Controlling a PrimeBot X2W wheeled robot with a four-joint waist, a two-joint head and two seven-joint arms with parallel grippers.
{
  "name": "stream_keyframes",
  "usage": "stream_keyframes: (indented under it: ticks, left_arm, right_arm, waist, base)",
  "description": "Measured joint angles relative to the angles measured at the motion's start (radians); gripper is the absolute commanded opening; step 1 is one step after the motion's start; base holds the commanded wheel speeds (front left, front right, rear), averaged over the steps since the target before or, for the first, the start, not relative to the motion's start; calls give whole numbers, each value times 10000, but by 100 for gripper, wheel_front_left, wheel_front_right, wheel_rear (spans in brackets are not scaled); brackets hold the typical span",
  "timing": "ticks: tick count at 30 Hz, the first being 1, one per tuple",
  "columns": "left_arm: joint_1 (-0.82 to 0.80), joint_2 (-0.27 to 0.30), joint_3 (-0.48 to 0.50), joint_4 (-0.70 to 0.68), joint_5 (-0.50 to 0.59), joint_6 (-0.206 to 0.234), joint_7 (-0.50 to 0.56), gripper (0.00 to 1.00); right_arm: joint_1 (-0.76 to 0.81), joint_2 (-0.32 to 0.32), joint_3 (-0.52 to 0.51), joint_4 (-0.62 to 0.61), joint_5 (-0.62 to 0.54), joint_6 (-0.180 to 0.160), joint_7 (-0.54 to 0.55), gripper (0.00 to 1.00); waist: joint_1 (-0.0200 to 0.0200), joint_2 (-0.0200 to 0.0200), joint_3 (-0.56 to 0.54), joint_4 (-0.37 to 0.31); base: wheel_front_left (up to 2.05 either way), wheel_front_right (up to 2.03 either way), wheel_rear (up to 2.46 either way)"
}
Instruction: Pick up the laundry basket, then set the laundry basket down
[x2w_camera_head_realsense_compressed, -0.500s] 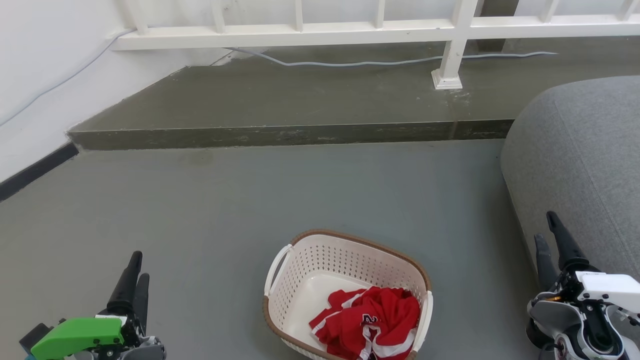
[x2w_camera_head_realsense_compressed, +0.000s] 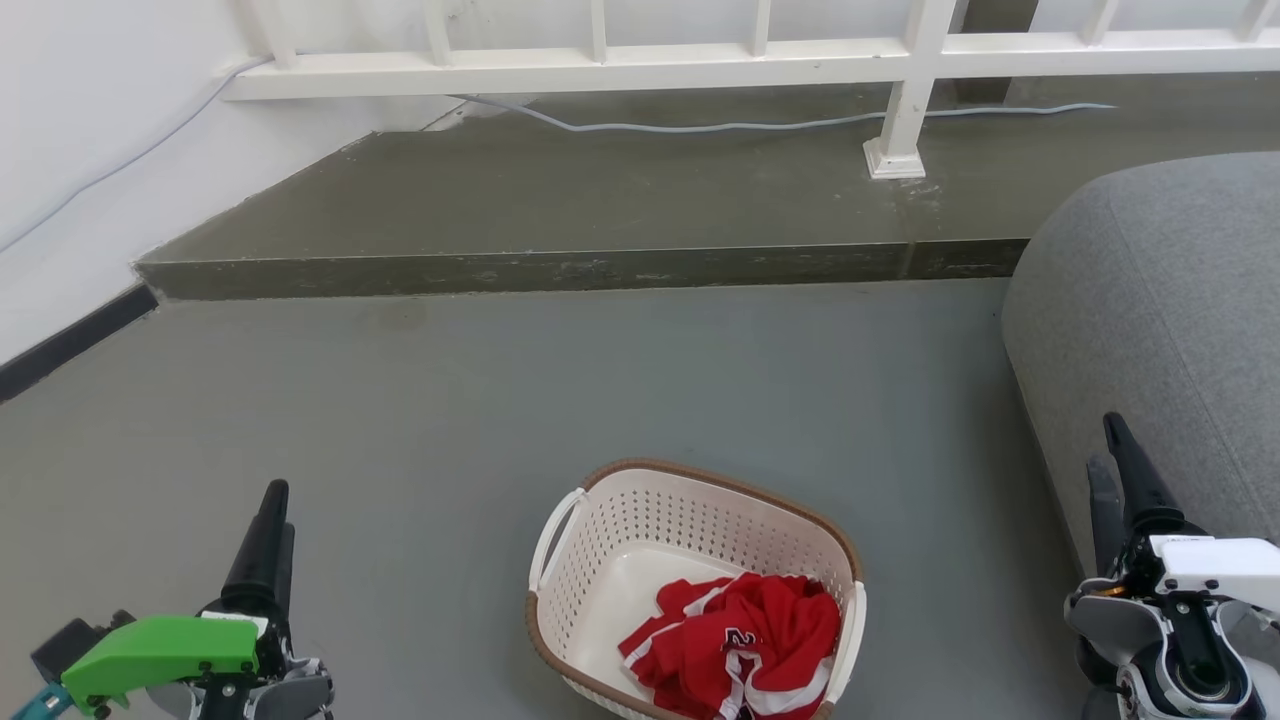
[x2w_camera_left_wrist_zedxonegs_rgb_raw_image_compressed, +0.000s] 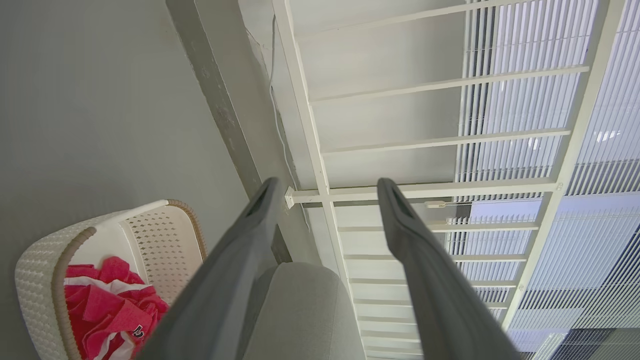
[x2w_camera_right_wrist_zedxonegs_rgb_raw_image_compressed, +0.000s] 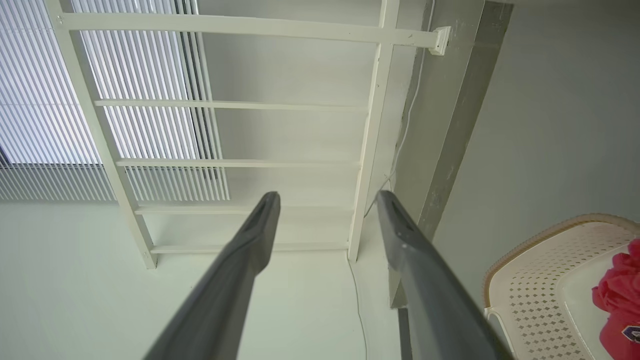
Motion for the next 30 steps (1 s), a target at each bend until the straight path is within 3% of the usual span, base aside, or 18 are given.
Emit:
stream_keyframes:
  ticks: [13, 23, 30]
  left_arm:
    - [-152, 485, -550, -268, 1582, -2, -616, 100]
    - [-193, 637, -972, -399, 3246, 6, -970, 100]
    - [-312, 823, -1250, -508, 4539, 249, -1283, 100]
  right_arm:
    - [-12, -445, 401, -132, -1720, -8, -491, 100]
    - [-86, -842, 997, -288, -3613, -351, -861, 100]
    - [-105, -1057, 1490, -368, -4989, -550, -1150, 100]
  waist:
    - [0, 0, -34, 20]
    - [0, 0, -71, 42]
    - [0, 0, -77, 36]
  base:
    - [0, 0, 0]
    - [0, 0, 0]
    - [0, 0, 0]
